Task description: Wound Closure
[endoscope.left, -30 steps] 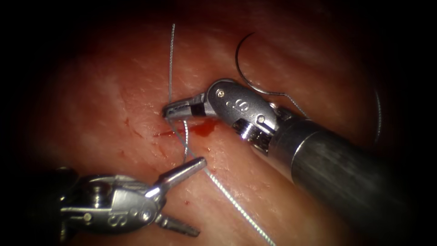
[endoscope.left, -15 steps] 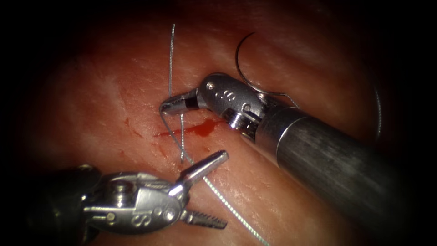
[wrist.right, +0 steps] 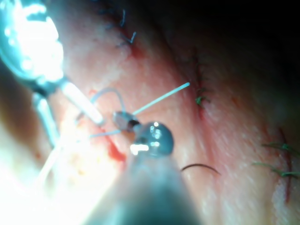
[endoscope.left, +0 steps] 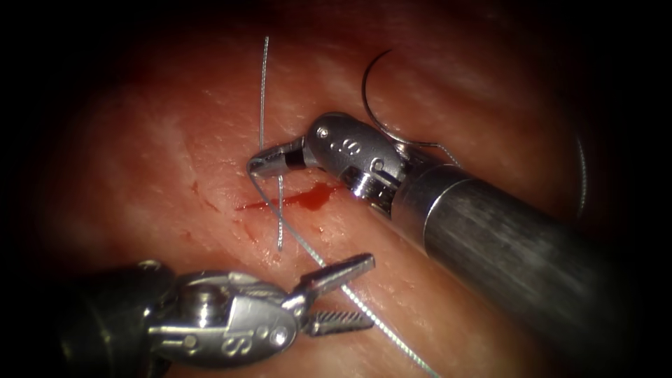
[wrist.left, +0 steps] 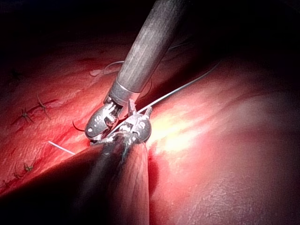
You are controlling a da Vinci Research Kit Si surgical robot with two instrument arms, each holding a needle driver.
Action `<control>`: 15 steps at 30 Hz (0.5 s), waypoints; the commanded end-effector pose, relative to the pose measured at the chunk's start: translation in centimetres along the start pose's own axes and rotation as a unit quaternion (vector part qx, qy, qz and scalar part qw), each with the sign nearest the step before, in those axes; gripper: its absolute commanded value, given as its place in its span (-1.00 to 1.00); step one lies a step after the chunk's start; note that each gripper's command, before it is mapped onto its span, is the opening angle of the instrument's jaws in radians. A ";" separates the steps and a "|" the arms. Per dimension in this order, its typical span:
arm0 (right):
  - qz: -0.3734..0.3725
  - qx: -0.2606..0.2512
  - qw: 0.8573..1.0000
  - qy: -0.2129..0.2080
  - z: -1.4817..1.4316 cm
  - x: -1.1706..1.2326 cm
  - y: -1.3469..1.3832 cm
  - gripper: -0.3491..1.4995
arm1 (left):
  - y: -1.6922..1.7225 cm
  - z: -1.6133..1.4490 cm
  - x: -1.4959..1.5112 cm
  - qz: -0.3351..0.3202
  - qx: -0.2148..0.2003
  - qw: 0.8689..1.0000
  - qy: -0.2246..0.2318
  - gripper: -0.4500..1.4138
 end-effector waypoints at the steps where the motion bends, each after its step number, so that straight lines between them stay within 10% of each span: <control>1: -0.002 0.000 1.000 0.001 0.04 0.04 0.08 -1.00 | 0.03 0.10 -0.04 0.003 -0.005 1.000 -0.002 -0.35; 15: 0.003 0.005 1.000 0.001 0.06 0.02 0.06 -1.00 | 0.17 0.22 -0.05 0.010 -0.025 1.000 -0.004 -0.30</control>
